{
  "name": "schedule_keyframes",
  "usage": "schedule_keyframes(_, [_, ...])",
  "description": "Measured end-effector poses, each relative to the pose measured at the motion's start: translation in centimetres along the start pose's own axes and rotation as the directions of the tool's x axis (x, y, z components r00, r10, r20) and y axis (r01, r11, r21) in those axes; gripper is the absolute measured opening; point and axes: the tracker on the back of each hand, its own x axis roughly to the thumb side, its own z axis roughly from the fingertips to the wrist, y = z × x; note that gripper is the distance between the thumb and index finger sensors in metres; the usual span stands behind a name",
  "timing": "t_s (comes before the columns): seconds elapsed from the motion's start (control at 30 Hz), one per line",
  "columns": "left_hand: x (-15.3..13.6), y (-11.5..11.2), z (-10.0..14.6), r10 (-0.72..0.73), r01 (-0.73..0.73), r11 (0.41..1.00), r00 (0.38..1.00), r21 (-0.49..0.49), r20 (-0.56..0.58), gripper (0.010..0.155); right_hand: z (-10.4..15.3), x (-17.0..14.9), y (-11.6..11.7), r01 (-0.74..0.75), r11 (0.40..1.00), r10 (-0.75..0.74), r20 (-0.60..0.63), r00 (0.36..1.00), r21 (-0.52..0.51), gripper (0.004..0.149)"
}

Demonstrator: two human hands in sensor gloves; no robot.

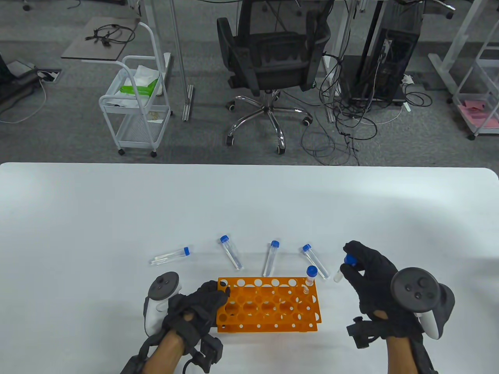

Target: Insert test tubes into test tube rack (6 test tubes)

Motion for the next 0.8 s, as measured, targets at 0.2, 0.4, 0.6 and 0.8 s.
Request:
schedule_keyframes(0.2, [0.1, -0.1, 0.0, -0.002, 0.002, 1.000, 1.000, -0.004, -0.003, 0.048, 0.7, 1.7, 0.5, 0.020, 0.999, -0.021, 0.059, 0.998, 0.026, 0.057])
schedule_keyframes(0.4, [0.3, -0.1, 0.0, 0.003, -0.003, 1.000, 1.000, -0.007, 0.008, 0.048, 1.4, 4.0, 1.8, -0.039, 0.997, 0.031, 0.129, 0.991, 0.062, 0.057])
schedule_keyframes(0.6, [0.3, 0.0, 0.0, 0.007, -0.007, 1.000, 1.000, -0.006, 0.014, 0.048, 1.6, 5.0, 3.4, -0.095, 0.990, 0.078, 0.154, 0.985, 0.108, 0.056])
schedule_keyframes(0.8, [0.3, 0.0, 0.1, 0.004, -0.004, 1.000, 1.000, -0.003, 0.013, 0.048, 1.5, 5.2, 5.1, -0.147, 0.978, 0.122, 0.166, 0.978, 0.146, 0.057])
